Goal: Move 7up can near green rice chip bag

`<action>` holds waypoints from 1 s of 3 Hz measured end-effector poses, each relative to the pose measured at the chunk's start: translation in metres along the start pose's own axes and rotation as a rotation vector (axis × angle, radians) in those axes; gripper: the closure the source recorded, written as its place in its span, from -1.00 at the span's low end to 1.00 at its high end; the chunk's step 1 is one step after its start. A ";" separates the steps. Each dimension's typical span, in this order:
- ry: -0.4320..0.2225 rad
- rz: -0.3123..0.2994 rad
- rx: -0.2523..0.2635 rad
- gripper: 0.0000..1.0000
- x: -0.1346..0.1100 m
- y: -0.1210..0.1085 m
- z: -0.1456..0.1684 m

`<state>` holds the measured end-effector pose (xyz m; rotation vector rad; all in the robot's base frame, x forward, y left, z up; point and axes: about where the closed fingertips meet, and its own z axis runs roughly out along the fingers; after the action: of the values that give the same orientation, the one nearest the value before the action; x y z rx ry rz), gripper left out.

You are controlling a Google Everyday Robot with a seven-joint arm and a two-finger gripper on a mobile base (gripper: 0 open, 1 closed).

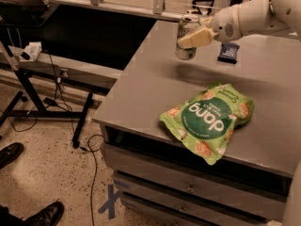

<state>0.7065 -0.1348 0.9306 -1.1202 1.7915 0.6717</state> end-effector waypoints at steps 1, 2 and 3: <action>0.003 -0.009 -0.067 1.00 0.006 0.033 -0.020; 0.004 -0.034 -0.116 1.00 0.023 0.064 -0.031; -0.003 -0.054 -0.163 1.00 0.043 0.090 -0.030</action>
Offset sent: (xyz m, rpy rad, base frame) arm -0.1213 -0.0159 -0.0217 -0.0017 0.0172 0.1832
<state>0.6056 -0.1368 0.9050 -1.2705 1.7221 0.7975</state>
